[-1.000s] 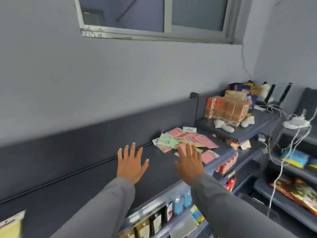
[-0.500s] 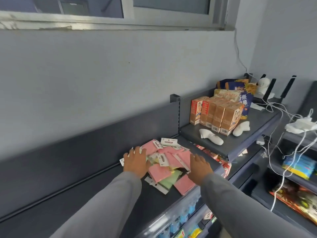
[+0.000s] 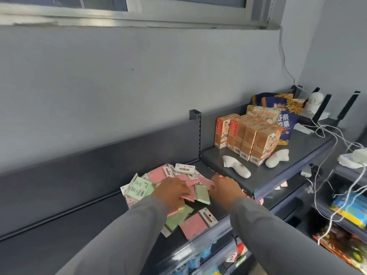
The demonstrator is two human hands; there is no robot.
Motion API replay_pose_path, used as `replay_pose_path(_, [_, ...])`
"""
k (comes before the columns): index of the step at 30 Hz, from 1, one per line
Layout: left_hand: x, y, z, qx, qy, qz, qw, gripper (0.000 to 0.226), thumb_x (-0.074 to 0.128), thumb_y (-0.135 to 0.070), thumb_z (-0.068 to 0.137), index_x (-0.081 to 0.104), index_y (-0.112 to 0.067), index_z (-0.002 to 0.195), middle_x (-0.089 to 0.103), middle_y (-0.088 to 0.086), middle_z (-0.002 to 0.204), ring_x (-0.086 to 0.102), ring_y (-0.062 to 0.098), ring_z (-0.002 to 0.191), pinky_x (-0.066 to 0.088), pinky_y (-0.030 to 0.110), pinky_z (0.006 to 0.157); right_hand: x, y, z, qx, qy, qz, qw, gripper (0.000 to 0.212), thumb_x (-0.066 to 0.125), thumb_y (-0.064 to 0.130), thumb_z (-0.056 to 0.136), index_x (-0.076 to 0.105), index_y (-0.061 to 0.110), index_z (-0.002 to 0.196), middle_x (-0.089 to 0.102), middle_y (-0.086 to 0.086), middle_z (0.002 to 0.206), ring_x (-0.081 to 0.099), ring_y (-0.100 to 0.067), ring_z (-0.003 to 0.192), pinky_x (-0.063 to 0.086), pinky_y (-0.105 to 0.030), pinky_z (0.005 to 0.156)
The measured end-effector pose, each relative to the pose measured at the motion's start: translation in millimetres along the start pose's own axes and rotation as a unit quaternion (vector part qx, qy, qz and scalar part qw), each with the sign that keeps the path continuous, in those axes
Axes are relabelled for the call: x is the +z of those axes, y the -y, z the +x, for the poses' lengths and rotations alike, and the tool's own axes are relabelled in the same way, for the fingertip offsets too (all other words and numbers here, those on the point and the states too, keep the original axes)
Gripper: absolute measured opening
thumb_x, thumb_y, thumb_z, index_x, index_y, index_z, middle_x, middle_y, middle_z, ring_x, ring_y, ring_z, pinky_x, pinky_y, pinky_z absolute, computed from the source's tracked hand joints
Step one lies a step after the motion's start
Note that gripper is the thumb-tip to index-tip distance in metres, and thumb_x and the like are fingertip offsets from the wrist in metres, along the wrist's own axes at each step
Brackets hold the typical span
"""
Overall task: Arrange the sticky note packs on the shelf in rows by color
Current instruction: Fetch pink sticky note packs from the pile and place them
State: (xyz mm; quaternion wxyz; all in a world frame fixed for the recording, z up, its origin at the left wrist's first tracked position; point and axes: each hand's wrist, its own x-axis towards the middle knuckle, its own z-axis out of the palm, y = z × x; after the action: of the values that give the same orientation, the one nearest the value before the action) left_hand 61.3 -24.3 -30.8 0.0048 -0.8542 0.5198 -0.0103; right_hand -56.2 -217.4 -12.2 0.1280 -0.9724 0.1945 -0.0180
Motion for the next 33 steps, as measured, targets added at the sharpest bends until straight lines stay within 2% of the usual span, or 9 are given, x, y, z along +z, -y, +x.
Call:
replay_pose_path(3, [-7,-7,-8,-0.044,-0.081,0.002,0.996,0.027,0.063,-0.028,0.089,0.072,-0.041,0.111,0.06,-0.016,0.127,0.046,0.013,0.127,0.024,0.045,0.111,0,-10,-8,-0.036,-0.05,0.041,0.997,0.017,0.051,0.039,0.094,0.049,0.022,0.096,0.065,-0.001,0.091,0.063,-0.022,0.079,0.052,-0.036,0.069])
replay_pose_path(7, [-16,-15,-39,-0.194,-0.193,-0.003,0.962,0.023,0.074,-0.025,0.082,0.076,-0.046,0.09,0.053,-0.004,0.13,0.044,0.026,0.122,0.034,0.046,0.095,8,-9,-20,-0.08,-0.065,0.127,0.987,0.02,0.053,0.036,0.095,0.042,0.02,0.095,0.062,-0.001,0.084,0.063,-0.024,0.075,0.056,-0.042,0.069])
replay_pose_path(15, [-11,-4,-129,-0.436,-0.171,-0.157,0.869,0.036,0.048,-0.009,0.098,0.067,-0.025,0.125,0.04,0.013,0.151,0.053,0.038,0.125,0.044,0.043,0.102,22,44,-41,-0.147,-0.117,0.193,0.963,0.034,0.043,0.026,0.102,0.036,0.016,0.133,0.048,0.0,0.085,0.065,-0.037,0.073,0.041,-0.034,0.061])
replay_pose_path(18, [-13,8,-171,-0.413,-0.184,-0.169,0.876,0.049,0.046,0.008,0.089,0.075,-0.022,0.114,0.032,0.008,0.161,0.045,0.031,0.138,0.032,0.036,0.115,23,80,-52,-0.154,-0.124,0.286,0.938,0.04,0.047,0.021,0.102,0.029,0.022,0.138,0.061,-0.008,0.073,0.067,-0.036,0.07,0.051,-0.04,0.059])
replay_pose_path(22, [-14,20,-229,-0.347,-0.242,-0.151,0.894,0.037,0.053,0.016,0.084,0.075,-0.005,0.105,0.038,0.006,0.155,0.048,0.031,0.136,0.035,0.041,0.115,27,137,-69,-0.201,-0.097,0.35,0.91,0.027,0.047,0.014,0.1,0.043,0.028,0.123,0.064,-0.008,0.098,0.061,-0.028,0.078,0.049,-0.039,0.067])
replay_pose_path(24, [-14,28,-263,-0.357,-0.27,-0.155,0.881,0.034,0.056,0.016,0.084,0.077,-0.007,0.1,0.034,0.01,0.157,0.051,0.03,0.133,0.035,0.027,0.113,39,171,-77,-0.262,-0.127,0.309,0.906,0.029,0.049,0.003,0.094,0.048,0.024,0.113,0.056,-0.005,0.113,0.06,-0.033,0.077,0.049,-0.041,0.06])
replay_pose_path(27, [-22,40,-320,-0.396,-0.289,-0.151,0.858,0.031,0.059,0.012,0.087,0.078,-0.009,0.099,0.027,0.024,0.158,0.055,0.03,0.131,0.03,0.012,0.107,69,227,-88,-0.318,-0.151,0.204,0.914,0.046,0.055,-0.009,0.084,0.055,0.012,0.125,0.048,-0.004,0.134,0.063,-0.033,0.099,0.057,-0.043,0.065])
replay_pose_path(30, [-30,63,-393,-0.431,-0.344,-0.167,0.817,0.032,0.06,0.013,0.088,0.079,-0.009,0.1,0.022,0.03,0.158,0.058,0.033,0.126,0.029,0.007,0.103,99,297,-111,-0.325,-0.119,0.152,0.926,0.063,0.059,-0.005,0.081,0.046,0.015,0.138,0.04,0.002,0.142,0.065,-0.028,0.101,0.057,-0.041,0.069])
replay_pose_path(33, [-38,90,-474,-0.462,-0.343,-0.168,0.8,0.033,0.059,0.007,0.092,0.077,-0.015,0.109,0.023,0.023,0.16,0.059,0.026,0.122,0.035,0.016,0.101,127,364,-139,-0.337,-0.102,0.135,0.926,0.066,0.062,0.0,0.083,0.041,0.021,0.142,0.034,0.006,0.144,0.067,-0.026,0.095,0.056,-0.038,0.065])
